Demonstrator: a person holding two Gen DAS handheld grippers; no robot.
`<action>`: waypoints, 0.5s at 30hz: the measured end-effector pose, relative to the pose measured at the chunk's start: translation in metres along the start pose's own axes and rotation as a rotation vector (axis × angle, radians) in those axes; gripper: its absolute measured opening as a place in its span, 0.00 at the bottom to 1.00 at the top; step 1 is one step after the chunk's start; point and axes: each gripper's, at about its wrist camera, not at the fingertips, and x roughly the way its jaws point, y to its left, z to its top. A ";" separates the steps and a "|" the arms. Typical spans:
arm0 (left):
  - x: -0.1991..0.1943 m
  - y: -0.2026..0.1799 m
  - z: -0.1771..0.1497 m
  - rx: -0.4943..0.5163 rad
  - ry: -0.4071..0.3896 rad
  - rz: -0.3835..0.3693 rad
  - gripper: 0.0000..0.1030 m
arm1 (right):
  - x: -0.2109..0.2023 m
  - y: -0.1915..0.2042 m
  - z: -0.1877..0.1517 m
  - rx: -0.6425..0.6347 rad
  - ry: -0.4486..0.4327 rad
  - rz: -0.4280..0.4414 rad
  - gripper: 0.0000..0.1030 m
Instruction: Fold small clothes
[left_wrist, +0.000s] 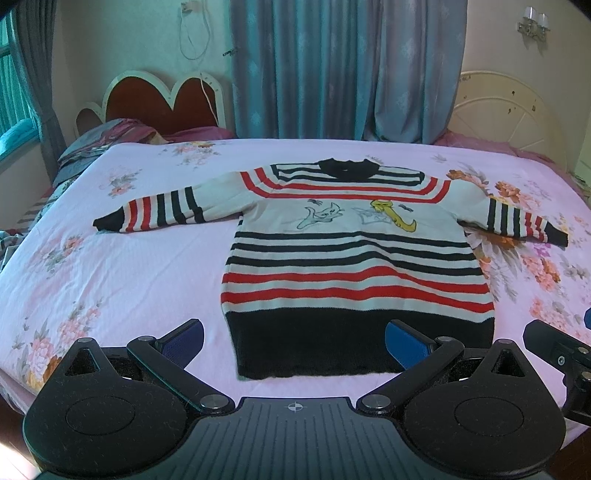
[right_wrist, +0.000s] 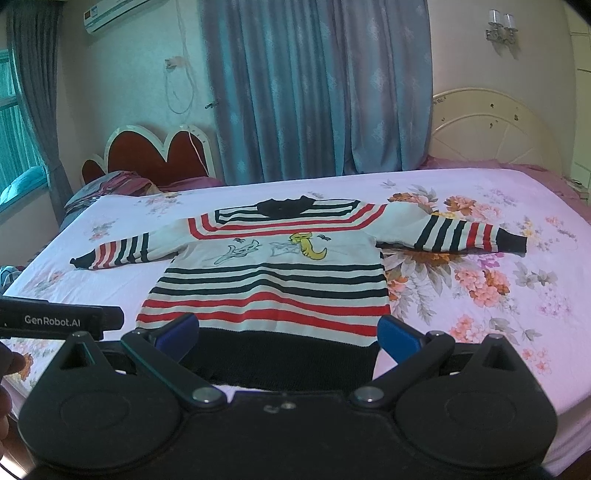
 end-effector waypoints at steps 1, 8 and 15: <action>0.003 0.001 0.001 0.001 0.002 -0.001 1.00 | 0.002 -0.001 0.001 0.002 0.002 -0.002 0.99; 0.029 0.001 0.019 0.005 0.013 -0.008 1.00 | 0.021 -0.006 0.008 0.018 0.011 -0.031 0.99; 0.070 0.005 0.048 0.005 0.013 -0.021 1.00 | 0.051 -0.012 0.021 0.043 0.020 -0.090 0.99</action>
